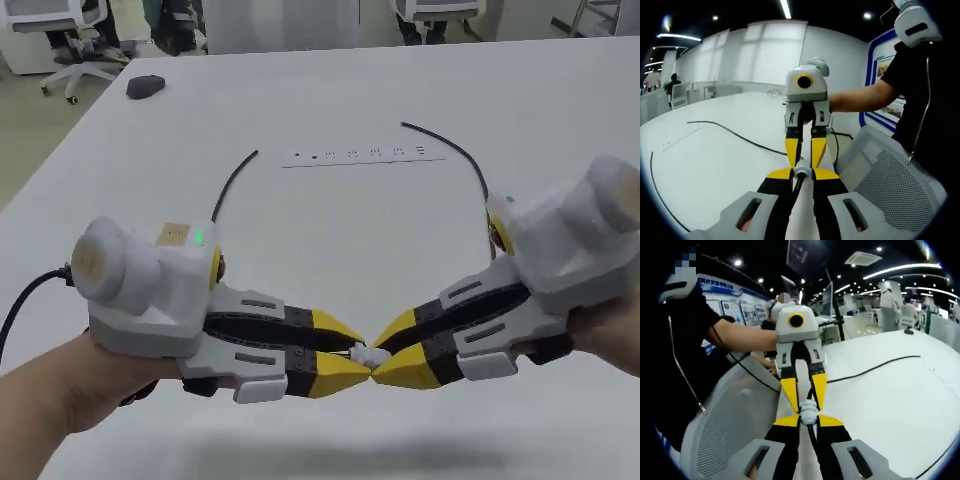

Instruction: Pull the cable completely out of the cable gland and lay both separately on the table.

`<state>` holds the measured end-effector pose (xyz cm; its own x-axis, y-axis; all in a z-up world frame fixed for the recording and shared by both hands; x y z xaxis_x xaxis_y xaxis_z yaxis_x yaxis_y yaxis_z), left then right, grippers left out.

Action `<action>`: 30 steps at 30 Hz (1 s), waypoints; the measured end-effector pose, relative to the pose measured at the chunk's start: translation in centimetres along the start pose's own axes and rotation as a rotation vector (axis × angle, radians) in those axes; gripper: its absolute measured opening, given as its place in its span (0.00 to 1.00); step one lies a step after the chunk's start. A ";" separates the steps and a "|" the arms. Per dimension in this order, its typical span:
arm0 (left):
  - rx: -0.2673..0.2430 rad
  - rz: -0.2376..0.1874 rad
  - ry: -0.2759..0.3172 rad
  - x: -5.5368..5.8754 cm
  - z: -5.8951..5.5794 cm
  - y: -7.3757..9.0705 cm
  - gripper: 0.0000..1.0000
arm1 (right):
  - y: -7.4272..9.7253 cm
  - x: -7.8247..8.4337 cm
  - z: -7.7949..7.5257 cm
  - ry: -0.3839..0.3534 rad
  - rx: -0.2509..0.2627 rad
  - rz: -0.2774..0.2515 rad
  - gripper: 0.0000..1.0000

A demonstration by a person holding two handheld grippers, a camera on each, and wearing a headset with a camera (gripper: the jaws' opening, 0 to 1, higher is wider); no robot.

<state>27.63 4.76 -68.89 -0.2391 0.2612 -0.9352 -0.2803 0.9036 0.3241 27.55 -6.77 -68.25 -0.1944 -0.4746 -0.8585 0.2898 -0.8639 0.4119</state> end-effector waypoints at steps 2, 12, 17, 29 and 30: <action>-0.010 -0.009 0.083 0.0 0.4 0.0 0.14 | 0.1 -0.1 -0.1 0.082 0.061 0.022 0.06; 0.024 0.041 0.434 0.8 1.1 -0.2 0.14 | -0.8 -0.4 0.9 0.396 0.221 0.224 0.07; 0.036 -0.008 0.305 0.2 0.3 0.1 0.14 | -0.2 -0.6 0.7 0.200 0.161 0.131 0.08; 0.069 -0.093 0.108 -0.7 -0.3 0.8 0.14 | 0.7 -0.2 0.3 -0.186 -0.061 -0.158 0.15; 0.069 -0.088 0.107 -0.7 -0.3 0.7 0.14 | 0.7 -0.2 0.3 -0.187 -0.057 -0.157 0.13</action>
Point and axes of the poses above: the centre of the closed fingertips' face, and the gripper's own axes: y roughly backward along the fingers, z roughly to its left, x roughly out of its underside, the point moved 7 cm from there along y, roughly backward along the fingers, and after that the axes turned 13 degrees about -x, right-handed, at the moved point
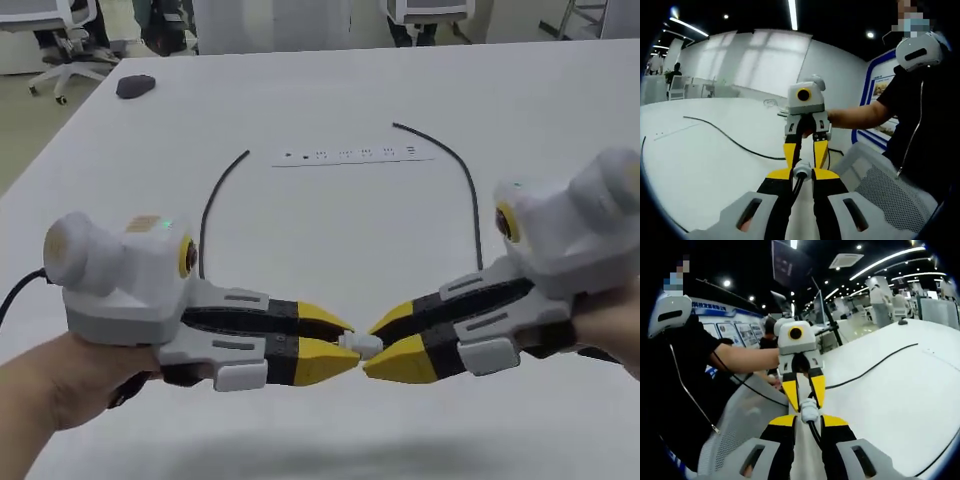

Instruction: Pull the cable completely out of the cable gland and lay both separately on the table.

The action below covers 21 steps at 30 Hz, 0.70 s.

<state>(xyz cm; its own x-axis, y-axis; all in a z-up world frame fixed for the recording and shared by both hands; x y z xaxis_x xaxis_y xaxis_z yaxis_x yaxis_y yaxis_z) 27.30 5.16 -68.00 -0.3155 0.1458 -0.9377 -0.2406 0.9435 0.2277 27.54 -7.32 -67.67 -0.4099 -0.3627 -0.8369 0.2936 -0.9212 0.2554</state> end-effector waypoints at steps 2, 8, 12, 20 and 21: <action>0.001 0.001 -0.006 0.1 0.1 0.0 0.14 | 0.0 -0.1 -0.1 -0.013 -0.011 -0.012 0.08; -0.010 0.005 0.003 0.1 0.3 -0.1 0.14 | 0.0 -0.1 0.2 0.028 0.009 0.017 0.07; -0.041 0.031 0.147 0.3 0.8 -0.1 0.14 | -0.2 -0.4 0.4 0.238 0.107 0.097 0.07; -0.050 0.065 0.373 0.7 1.6 -0.1 0.14 | -1.4 -0.6 1.3 0.660 0.291 0.377 0.07; -0.053 0.066 0.367 0.8 1.5 -0.1 0.14 | -1.5 -0.6 1.3 0.660 0.302 0.388 0.07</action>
Point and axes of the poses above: the centre of the closed fingertips' face, and the gripper's own axes: y roughly backward along the fingers, z roughly to its left, x roughly out of its underside, the point moved 7 cm from there along y, roughly backward along the fingers, and after that the axes turned 13 degrees about -x, right-handed, at the moved point
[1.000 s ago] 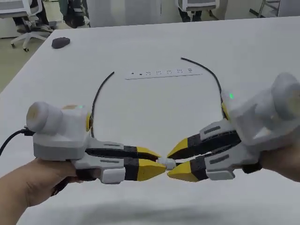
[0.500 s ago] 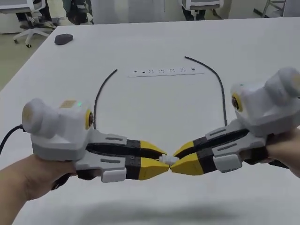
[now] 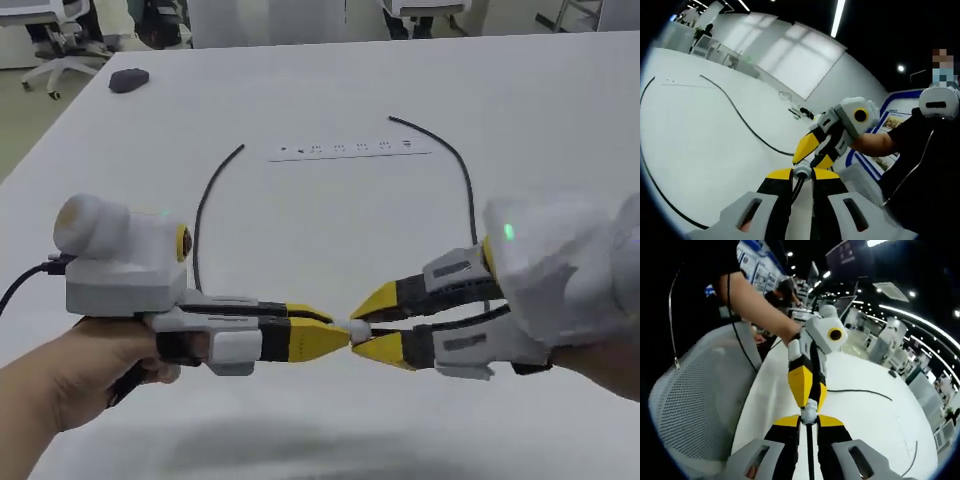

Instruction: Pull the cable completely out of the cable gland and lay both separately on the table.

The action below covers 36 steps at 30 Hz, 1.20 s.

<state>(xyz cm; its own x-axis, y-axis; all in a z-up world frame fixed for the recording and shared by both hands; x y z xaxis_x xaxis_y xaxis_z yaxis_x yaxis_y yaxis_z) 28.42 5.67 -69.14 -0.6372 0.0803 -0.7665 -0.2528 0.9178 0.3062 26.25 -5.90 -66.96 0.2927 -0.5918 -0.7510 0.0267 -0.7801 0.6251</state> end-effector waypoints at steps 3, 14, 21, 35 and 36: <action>-0.012 -0.012 -0.067 0.3 -0.1 0.0 0.14 | -0.1 0.4 -0.2 -0.112 -0.017 -0.020 0.08; -0.045 -0.019 -0.157 0.3 -0.3 -0.1 0.14 | 0.3 1.8 -0.7 -0.141 -0.036 0.088 0.00; -0.079 -0.026 -0.210 0.2 -0.6 -0.5 0.14 | 0.1 1.9 -0.6 -0.164 -0.017 0.108 0.00; -0.202 -0.029 -0.204 1.7 1.5 1.1 0.14 | 7.4 12.2 1.4 -0.528 0.257 0.294 0.00; -0.204 -0.037 -0.224 1.9 1.7 1.2 0.14 | 8.2 13.6 1.7 -0.565 0.289 0.297 0.00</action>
Point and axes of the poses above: the centre of the closed fingertips' face, and the gripper's own axes: y roughly backward along the fingers, z roughly to its left, x roughly out of its underside, the point moved 7 cm from there along y, roughly backward along the fingers, and after that the axes turned 13 degrees about -x, right-handed, at the moved point
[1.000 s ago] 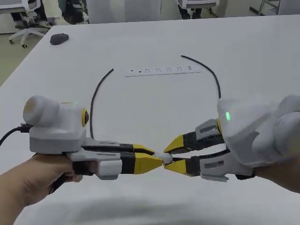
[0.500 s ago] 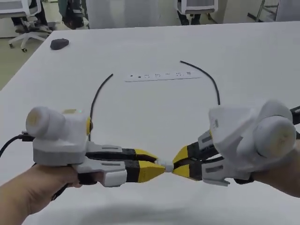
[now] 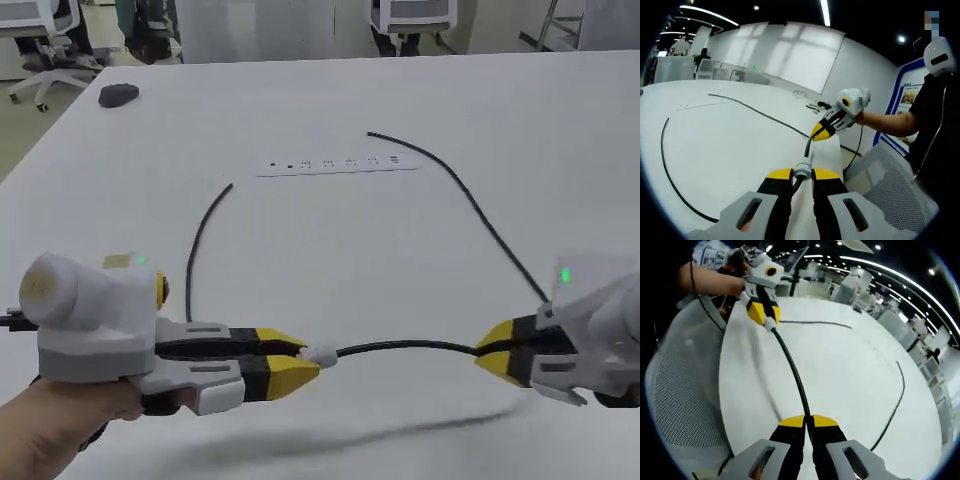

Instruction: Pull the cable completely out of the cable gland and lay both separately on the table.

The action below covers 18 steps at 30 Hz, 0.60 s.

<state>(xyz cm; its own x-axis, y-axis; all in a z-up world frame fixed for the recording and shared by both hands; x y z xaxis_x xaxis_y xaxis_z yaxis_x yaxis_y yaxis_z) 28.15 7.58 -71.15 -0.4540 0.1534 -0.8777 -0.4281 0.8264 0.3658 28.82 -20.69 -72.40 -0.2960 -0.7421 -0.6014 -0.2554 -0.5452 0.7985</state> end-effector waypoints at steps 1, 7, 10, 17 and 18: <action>-0.007 -0.005 -0.016 0.2 0.1 0.1 0.14 | 0.2 1.0 -0.4 -0.046 0.016 0.006 0.00; -0.030 0.003 0.013 0.5 0.5 0.3 0.14 | 0.7 5.4 -1.7 -0.135 0.074 0.072 0.00; -0.028 0.005 -0.003 0.5 0.4 0.1 0.14 | 0.9 5.0 -1.4 -0.152 0.079 0.047 0.00; -0.042 0.004 -0.006 0.2 0.5 0.0 0.14 | 2.0 1.3 -0.3 -0.177 0.042 -0.054 0.29; -0.040 0.005 -0.015 0.2 0.4 0.0 0.14 | 2.0 0.8 0.0 -0.175 0.019 -0.059 0.20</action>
<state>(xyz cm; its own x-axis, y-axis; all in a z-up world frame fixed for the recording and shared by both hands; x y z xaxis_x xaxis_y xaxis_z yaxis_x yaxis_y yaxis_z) 28.38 7.77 -71.43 -0.4445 0.1654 -0.8804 -0.4573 0.8032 0.3817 28.03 -22.36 -71.26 -0.4351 -0.6287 -0.6445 -0.2939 -0.5774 0.7617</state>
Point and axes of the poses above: the centre of the closed fingertips' face, and the gripper's own axes: y roughly backward along the fingers, z roughly to its left, x roughly out of its underside, the point moved 7 cm from there along y, roughly backward along the fingers, and after that the axes turned 13 degrees about -x, right-handed, at the moved point
